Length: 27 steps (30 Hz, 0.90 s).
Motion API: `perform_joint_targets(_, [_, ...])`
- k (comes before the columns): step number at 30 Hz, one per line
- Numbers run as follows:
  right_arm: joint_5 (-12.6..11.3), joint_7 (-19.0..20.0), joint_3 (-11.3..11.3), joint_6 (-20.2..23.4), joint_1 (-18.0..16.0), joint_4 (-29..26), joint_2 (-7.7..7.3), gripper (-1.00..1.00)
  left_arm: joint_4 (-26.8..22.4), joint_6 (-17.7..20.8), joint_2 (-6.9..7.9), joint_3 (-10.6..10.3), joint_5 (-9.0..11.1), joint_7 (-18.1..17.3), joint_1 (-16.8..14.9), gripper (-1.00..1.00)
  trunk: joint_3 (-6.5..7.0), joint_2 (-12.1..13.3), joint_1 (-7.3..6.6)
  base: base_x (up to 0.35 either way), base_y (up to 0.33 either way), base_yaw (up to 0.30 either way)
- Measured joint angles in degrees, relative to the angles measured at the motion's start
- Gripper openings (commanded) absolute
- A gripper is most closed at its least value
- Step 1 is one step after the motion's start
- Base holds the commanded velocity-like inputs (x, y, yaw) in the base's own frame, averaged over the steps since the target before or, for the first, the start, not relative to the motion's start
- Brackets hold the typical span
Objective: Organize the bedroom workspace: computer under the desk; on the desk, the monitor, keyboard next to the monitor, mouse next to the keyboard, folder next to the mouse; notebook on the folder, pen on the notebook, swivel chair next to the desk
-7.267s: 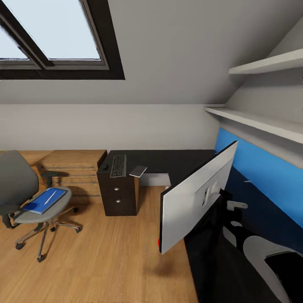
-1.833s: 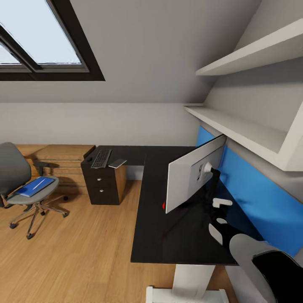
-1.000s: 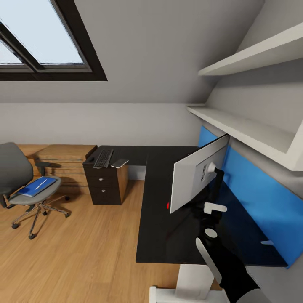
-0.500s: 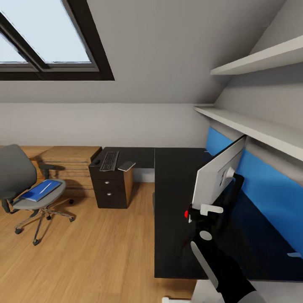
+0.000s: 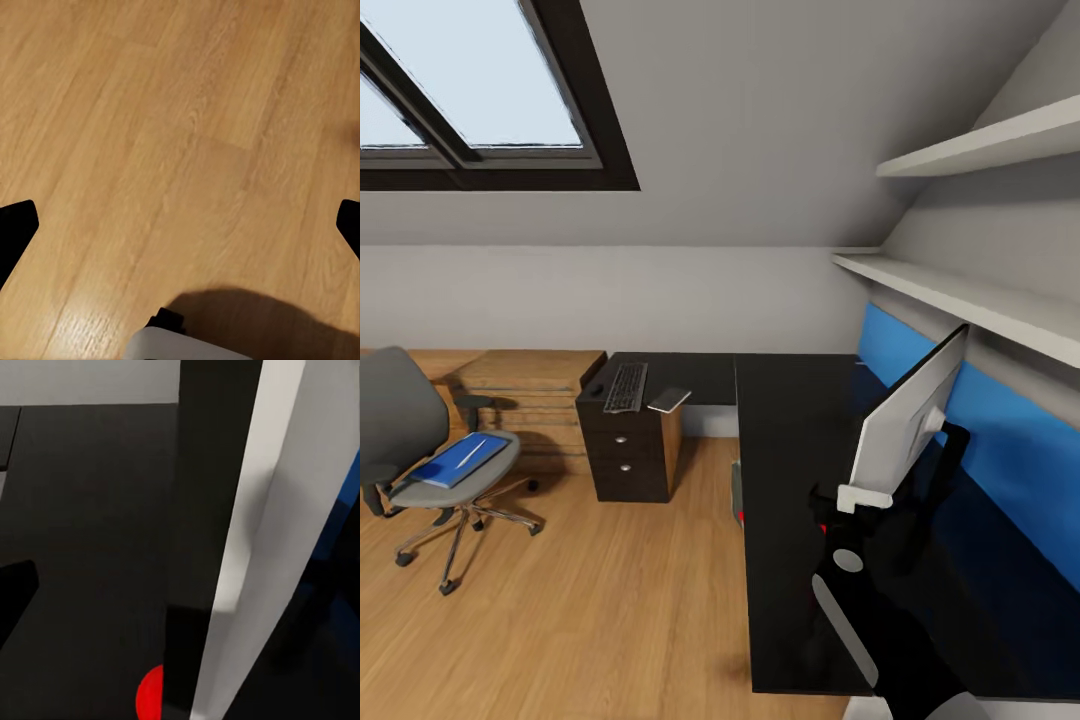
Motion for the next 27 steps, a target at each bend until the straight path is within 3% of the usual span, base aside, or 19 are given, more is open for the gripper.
perform_joint_targets(15, [0.0, -0.1, -1.0, 0.1, 0.0, 0.1, -0.16, 1.00, 0.0, 0.0, -0.01, 0.0, 0.0, 0.0, 0.0, 1.00, 0.00, 0.0, -0.01, 0.091, 0.000, 0.000])
perform_joint_targets(27, [-0.2, -2.5, -4.9, 0.5, 0.0, 0.1, -0.12, 1.00, 0.0, 0.0, -0.01, 0.0, 0.0, 0.0, 0.0, 1.00, 0.00, 0.0, 0.00, 0.002, 0.000, 0.000])
